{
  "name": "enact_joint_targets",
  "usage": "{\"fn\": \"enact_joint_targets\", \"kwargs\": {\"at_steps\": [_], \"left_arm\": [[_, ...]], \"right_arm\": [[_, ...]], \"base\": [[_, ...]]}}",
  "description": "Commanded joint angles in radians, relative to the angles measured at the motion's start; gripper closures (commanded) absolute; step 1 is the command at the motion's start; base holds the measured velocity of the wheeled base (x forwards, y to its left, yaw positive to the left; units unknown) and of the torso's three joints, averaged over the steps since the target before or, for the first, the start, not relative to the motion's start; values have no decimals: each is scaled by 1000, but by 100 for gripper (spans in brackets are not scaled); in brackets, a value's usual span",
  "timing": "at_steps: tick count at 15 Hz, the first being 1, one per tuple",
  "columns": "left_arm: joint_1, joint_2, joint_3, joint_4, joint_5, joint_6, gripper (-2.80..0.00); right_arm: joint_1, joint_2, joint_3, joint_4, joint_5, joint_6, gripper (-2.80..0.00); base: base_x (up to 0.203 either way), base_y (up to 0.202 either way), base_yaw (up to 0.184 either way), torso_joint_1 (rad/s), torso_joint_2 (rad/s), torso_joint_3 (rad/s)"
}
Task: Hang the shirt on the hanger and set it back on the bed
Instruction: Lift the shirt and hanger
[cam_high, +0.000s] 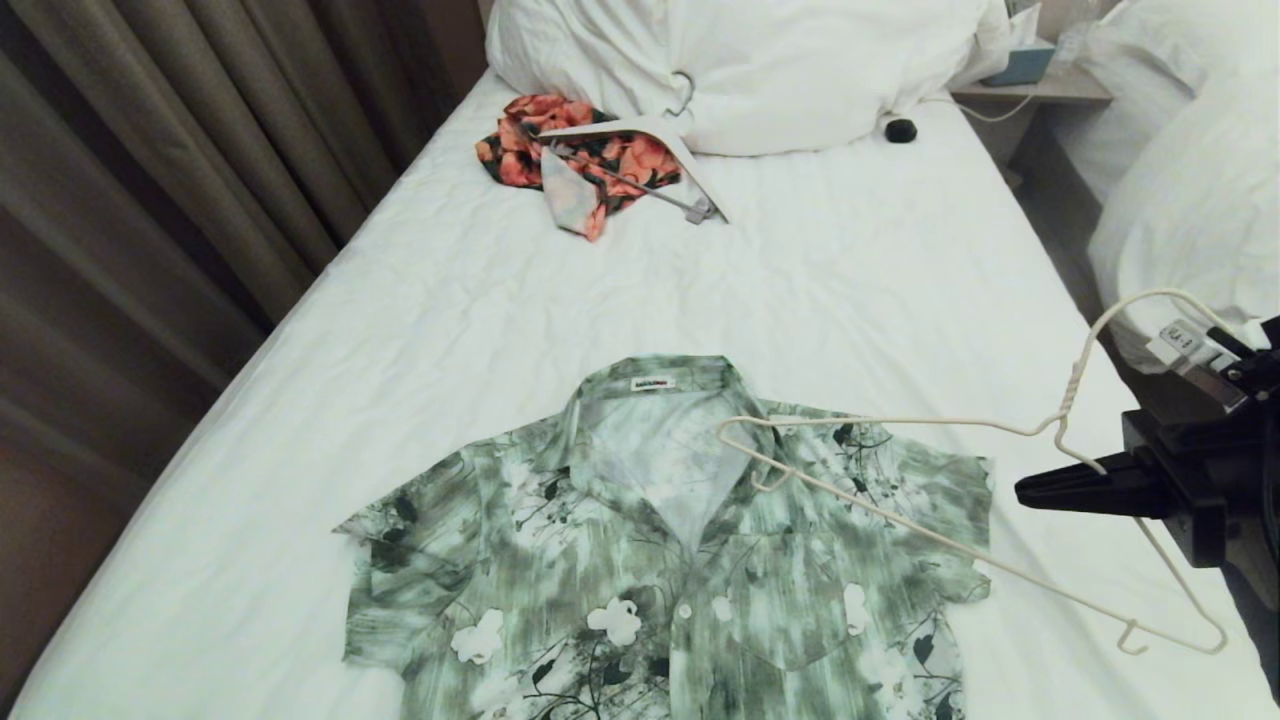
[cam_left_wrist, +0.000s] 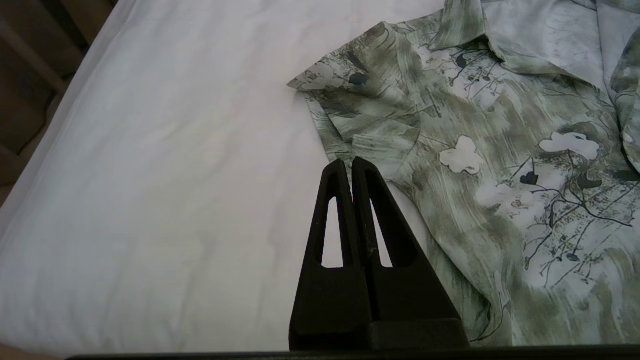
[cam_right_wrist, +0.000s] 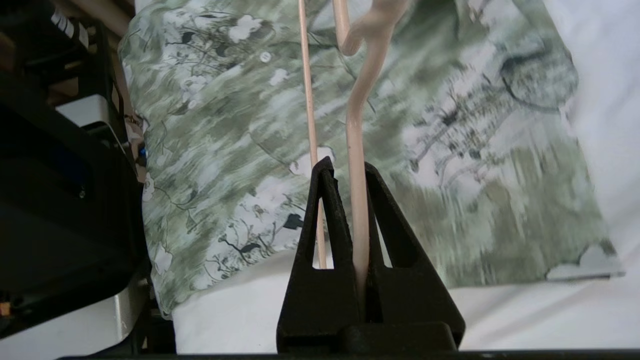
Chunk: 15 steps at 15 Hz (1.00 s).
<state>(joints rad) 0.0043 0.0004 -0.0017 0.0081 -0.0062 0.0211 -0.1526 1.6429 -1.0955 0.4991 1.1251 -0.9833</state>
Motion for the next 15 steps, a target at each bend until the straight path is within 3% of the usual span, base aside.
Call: {"fn": "enact_joint_targets", "kwargs": {"at_steps": [1,6,9,12,15], "left_arm": [[0,1,0,0,0,0,0],[0,0,1,0,-4,26,0],[-3,67,-119,-4,-54,8,0],[-10,372,-201,-49,-156,-61,0],[-40,736,-204,-238,-287,-104,0]], "right_arm": [[11,-55,18,-3,5,-23,0],[19,-122,23,-27,4,-27,0],[24,-137,6,-29,4,-7,0],[60,-131,-12,-29,4,-2,0],[70,-114,-17,-27,4,-2,0]], "base": [[0,0,0,0,0,0],[0,0,0,0,0,0],[0,0,0,0,0,0],[0,0,0,0,0,0],[0,0,0,0,0,0]]}}
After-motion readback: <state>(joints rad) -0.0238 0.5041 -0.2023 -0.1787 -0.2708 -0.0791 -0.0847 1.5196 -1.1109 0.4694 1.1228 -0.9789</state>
